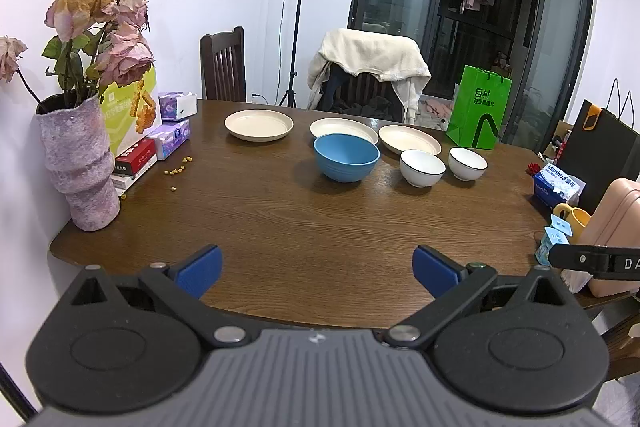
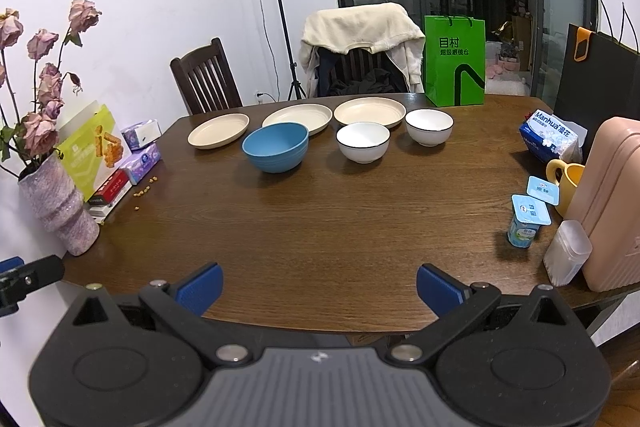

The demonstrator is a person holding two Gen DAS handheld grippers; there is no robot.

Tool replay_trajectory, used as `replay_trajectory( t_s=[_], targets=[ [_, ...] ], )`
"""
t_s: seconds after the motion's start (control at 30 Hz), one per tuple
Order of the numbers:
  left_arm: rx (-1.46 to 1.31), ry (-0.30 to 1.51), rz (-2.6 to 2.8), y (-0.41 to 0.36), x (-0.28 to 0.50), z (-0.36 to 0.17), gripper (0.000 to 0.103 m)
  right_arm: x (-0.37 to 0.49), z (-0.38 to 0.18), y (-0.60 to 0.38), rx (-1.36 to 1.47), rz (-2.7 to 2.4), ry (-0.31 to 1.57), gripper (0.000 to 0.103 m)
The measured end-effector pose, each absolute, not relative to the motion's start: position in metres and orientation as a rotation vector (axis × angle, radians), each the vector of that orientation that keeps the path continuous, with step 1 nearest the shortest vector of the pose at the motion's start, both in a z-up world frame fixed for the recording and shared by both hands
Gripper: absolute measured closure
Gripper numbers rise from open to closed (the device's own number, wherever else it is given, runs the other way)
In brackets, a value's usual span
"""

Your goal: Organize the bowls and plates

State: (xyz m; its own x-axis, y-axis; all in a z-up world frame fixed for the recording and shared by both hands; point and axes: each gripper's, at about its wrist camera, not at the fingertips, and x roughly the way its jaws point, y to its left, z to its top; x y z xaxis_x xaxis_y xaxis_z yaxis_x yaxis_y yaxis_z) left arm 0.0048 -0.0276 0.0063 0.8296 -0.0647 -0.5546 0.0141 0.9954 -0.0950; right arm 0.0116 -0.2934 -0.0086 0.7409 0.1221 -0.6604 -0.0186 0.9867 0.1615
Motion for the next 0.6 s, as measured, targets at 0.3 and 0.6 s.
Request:
replay_trajectory(
  t_s=[0.3,0.6],
  targets=[
    [-0.086,0.591,-0.043,-0.029,0.006,0.007,0.0,0.018,-0.006,-0.29,0.139,0.083,0.732,0.0],
    [-0.08,0.589,-0.047,-0.031,0.023,0.012,0.0,0.033,-0.005,-0.289,0.131,0.083,0.727,0.0]
  ],
)
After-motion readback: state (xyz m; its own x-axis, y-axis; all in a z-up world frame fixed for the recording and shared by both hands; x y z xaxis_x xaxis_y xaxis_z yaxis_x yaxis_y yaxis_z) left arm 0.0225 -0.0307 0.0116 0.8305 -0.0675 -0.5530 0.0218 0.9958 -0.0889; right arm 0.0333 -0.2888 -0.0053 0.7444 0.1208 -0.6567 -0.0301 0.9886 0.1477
